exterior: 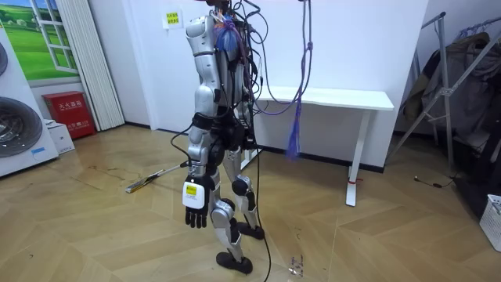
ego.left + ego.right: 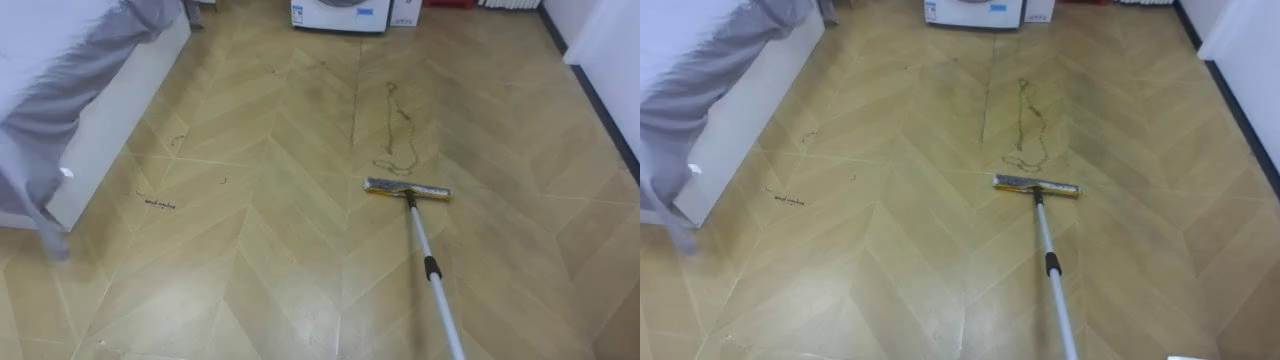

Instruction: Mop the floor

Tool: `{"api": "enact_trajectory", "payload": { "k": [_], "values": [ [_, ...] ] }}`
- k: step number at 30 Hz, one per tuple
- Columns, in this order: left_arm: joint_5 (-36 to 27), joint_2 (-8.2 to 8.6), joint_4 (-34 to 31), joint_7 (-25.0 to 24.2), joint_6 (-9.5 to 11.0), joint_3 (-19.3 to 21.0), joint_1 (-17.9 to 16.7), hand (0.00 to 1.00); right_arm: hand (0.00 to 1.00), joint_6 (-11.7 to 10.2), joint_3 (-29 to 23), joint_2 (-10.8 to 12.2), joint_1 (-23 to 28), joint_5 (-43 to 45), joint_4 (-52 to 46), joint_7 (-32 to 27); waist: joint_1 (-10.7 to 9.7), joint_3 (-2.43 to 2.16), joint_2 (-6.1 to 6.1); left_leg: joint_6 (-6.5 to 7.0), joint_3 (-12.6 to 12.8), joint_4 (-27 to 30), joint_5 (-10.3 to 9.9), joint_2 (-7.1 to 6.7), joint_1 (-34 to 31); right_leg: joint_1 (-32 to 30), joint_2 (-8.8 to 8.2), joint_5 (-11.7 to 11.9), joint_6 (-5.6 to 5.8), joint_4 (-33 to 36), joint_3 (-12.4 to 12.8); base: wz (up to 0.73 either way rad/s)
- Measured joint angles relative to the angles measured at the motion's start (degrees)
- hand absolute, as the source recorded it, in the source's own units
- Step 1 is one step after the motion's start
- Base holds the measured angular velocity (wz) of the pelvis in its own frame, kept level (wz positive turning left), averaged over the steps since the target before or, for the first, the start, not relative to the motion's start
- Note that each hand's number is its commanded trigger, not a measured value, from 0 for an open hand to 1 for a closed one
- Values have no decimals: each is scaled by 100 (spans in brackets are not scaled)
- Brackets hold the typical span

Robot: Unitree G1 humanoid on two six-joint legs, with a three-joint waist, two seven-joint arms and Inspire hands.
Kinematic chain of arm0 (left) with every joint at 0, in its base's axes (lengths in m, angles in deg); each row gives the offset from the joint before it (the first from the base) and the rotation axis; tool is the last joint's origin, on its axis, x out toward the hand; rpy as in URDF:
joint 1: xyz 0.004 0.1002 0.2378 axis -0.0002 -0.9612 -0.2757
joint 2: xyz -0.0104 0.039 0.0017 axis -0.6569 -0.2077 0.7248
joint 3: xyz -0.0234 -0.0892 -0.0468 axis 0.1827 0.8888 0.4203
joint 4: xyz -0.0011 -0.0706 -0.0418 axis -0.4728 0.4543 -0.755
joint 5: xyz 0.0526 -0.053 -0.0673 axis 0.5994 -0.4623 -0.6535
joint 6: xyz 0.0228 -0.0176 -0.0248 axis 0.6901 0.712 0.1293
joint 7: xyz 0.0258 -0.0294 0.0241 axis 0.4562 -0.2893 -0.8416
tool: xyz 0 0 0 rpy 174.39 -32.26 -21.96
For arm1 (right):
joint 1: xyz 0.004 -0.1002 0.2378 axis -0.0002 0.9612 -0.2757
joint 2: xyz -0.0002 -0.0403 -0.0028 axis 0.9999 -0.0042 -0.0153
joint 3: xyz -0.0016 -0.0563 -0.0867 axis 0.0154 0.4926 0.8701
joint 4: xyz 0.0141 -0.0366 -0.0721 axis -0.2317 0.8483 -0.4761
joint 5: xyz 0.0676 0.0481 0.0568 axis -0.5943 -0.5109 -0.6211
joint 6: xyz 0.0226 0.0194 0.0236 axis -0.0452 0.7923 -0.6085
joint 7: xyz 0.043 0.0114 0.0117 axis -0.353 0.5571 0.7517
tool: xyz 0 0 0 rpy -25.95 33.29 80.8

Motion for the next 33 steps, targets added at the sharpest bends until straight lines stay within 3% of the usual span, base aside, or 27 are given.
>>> {"api": "enact_trajectory", "payload": {
  "k": [21, 27, 33],
  "values": [
    [19, 5, -136, -3, -1, 9, 57, 0, 100, 46, 14, 4, 7, -42, -24, 10, 21, -9, -40, -2, -26, 5, -2, -5, -22, -24, -2, -10, 4, -5, 28, 0],
    [15, -8, -156, 0, 2, -11, 220, 0, 100, 86, 49, 1, -15, -92, -132, -9, 84, -52, -57, -14, 7, 157, -9, -13, -380, -327, -10, -68, -21, 27, 38, 0],
    [17, -8, -43, 56, 31, -58, 441, 0, 100, 29, 50, 16, -68, -141, -110, -182, 113, -40, -33, -27, -14, 318, -17, -10, -804, -748, -20, -94, -51, 230, 11, 1]
  ]
}}
